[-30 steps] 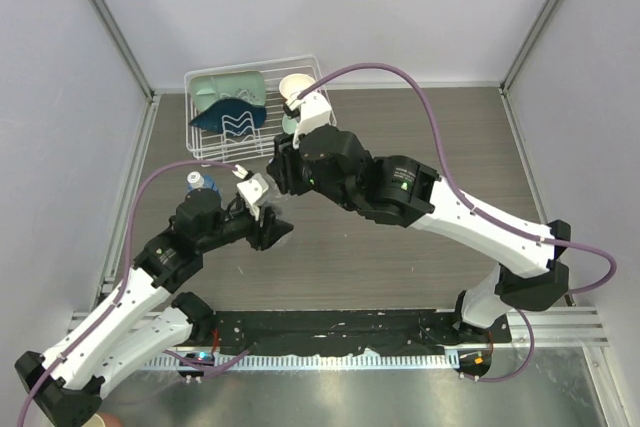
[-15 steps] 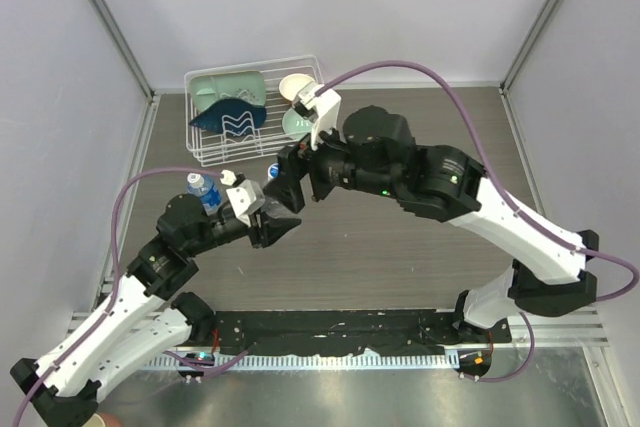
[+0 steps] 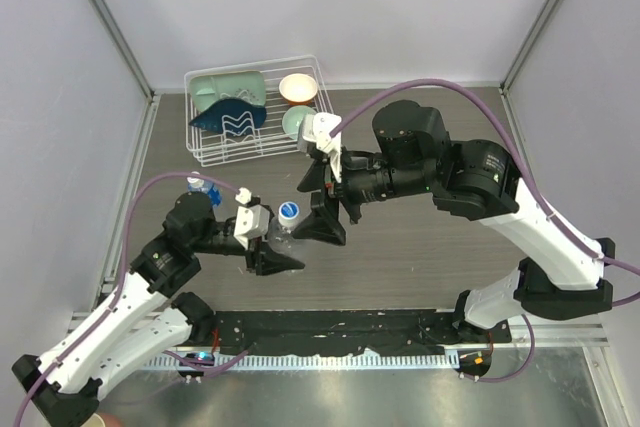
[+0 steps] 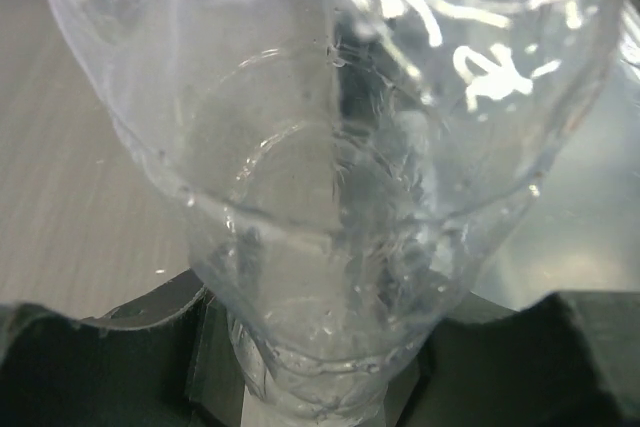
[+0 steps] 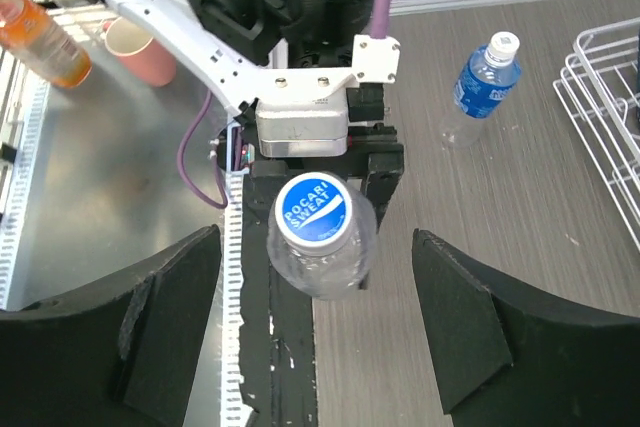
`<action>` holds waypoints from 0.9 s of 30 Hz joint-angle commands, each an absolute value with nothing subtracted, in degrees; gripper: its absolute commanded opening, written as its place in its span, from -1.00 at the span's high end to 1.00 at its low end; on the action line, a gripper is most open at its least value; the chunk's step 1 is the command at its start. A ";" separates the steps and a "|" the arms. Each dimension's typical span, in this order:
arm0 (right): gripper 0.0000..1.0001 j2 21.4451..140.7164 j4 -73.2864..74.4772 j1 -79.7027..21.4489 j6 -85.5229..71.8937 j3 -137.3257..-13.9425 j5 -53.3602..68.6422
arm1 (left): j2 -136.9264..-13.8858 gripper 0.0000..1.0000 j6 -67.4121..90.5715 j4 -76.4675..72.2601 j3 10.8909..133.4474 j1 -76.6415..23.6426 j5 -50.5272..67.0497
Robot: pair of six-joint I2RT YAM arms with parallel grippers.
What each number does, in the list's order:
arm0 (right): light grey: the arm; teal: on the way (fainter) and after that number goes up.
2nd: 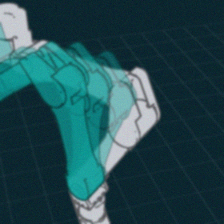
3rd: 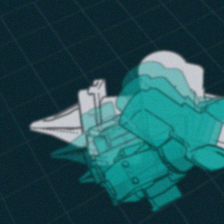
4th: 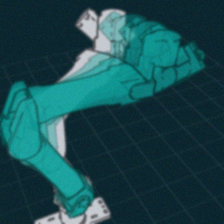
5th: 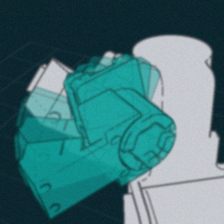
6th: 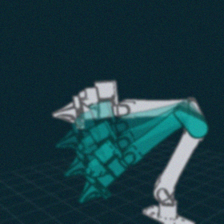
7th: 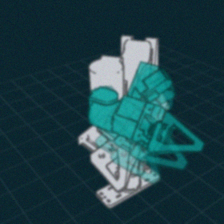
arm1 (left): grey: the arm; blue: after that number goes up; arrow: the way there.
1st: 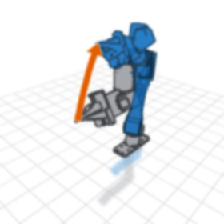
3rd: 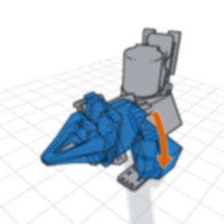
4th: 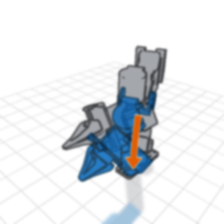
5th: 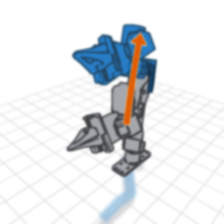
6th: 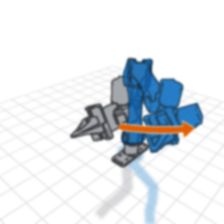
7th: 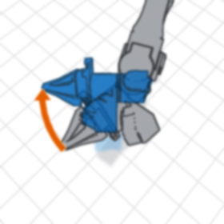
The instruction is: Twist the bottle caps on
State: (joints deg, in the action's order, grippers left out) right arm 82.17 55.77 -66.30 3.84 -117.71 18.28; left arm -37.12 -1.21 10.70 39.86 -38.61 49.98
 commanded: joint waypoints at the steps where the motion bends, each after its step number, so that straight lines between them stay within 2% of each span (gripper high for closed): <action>1: -0.63 82.09 56.87 -66.01 10.80 -120.85 25.39 | -37.70 1.00 -4.66 14.15 41.22 -38.32 63.79; 5: -0.60 82.09 55.46 -66.01 12.21 -120.15 28.29 | -37.97 1.00 -4.75 14.76 41.22 -38.32 65.21; 14: -0.35 84.28 52.82 -66.01 13.97 -119.79 33.39 | -38.41 1.00 -4.39 14.76 42.10 -38.06 65.48; 21: -0.26 85.69 51.77 -65.92 13.97 -120.59 34.28 | -38.23 1.00 -4.31 14.85 42.45 -37.97 65.74; 25: 0.02 85.43 51.59 -66.01 13.54 -120.32 34.72 | -37.79 1.00 -4.13 14.68 42.19 -37.88 65.39; 26: 0.20 85.43 51.59 -66.01 13.54 -120.15 34.72 | -37.79 1.00 -4.13 14.50 42.10 -37.88 65.22; 27: 0.29 85.34 51.50 -66.01 13.45 -120.06 34.63 | -37.71 1.00 -4.04 14.41 42.10 -37.88 65.13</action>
State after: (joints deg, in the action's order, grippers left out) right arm 86.39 54.28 -66.13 13.50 -118.41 33.26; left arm -38.48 -3.70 15.27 40.05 -38.20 64.25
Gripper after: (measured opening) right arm 0.436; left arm 0.482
